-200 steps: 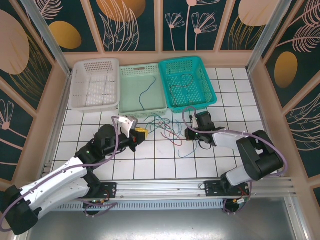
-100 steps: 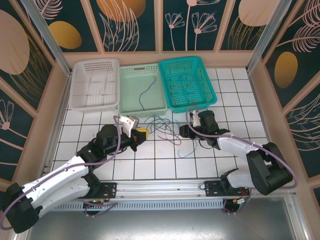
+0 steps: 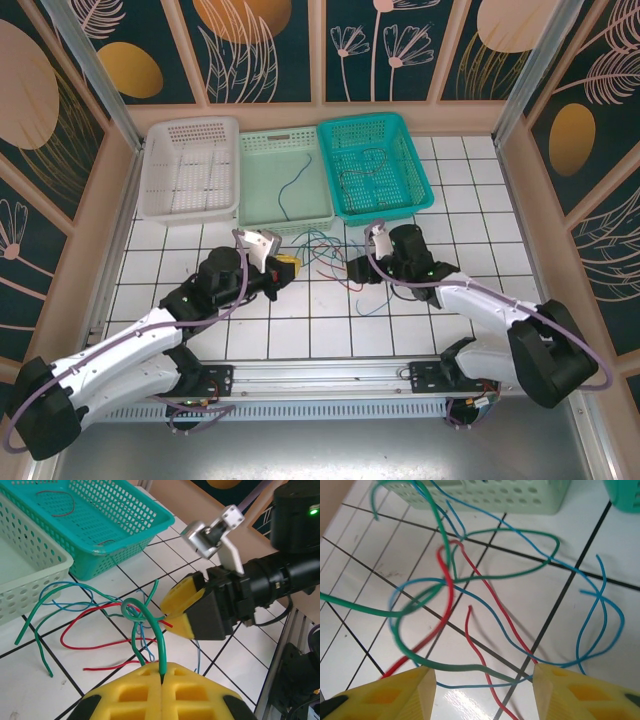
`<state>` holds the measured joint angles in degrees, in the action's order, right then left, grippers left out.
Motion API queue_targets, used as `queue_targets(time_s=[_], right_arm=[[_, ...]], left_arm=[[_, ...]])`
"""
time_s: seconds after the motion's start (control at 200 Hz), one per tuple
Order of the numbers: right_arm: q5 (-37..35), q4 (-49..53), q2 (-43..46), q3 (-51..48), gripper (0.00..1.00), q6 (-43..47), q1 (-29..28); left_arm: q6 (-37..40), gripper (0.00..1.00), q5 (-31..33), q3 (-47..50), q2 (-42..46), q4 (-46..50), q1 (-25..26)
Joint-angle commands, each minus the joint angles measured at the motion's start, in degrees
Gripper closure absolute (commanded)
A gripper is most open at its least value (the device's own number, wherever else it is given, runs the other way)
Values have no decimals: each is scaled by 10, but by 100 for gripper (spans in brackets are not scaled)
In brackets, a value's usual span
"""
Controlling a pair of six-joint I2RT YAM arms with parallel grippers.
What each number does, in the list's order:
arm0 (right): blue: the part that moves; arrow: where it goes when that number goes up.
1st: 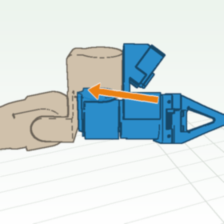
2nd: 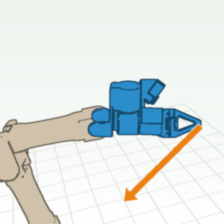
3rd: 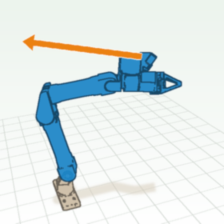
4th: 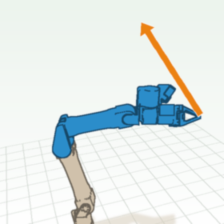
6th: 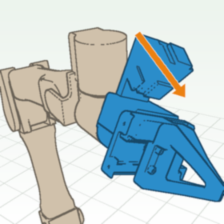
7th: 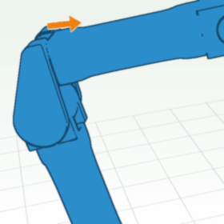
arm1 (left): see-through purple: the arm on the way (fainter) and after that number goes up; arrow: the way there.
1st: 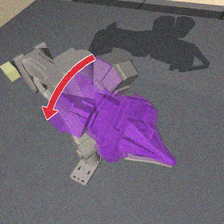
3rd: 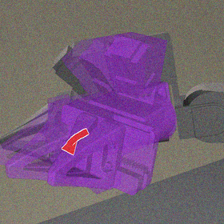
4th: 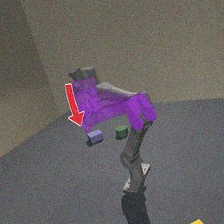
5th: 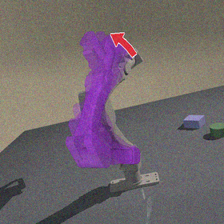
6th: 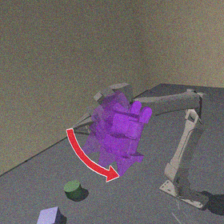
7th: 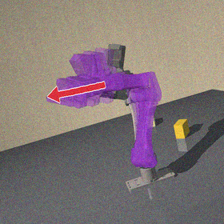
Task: Untangle the cables
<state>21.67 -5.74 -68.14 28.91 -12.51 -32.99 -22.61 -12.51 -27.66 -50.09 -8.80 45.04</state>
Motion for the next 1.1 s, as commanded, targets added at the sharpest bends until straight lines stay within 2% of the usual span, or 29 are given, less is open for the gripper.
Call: queue_targets(time_s=[0.0,0.43,0.636,0.706,0.881,0.931,0.961,1.096], right_arm=[[-3,8,18,-14,46,18,-8],[-26,-53,-46,8,41,58,-28],[-53,-105,-59,5,44,61,-29],[-52,-119,-67,6,51,63,-28],[-47,-115,-74,11,89,61,-28],[-52,-103,-64,8,97,62,-27],[-54,-94,-56,6,100,63,-27],[-74,-46,0,-4,100,62,-21]], left_arm=[[-6,100,8,-17,-4,-16,3],[-36,100,-18,-19,-11,-58,3],[-41,100,-31,-20,-19,-68,2],[-40,100,-33,-20,-19,-71,3],[-39,100,-19,-20,-12,-59,3],[-38,100,-5,-20,-11,-48,2],[-37,100,5,-23,-9,-39,3],[-33,100,57,-28,-11,2,2]])
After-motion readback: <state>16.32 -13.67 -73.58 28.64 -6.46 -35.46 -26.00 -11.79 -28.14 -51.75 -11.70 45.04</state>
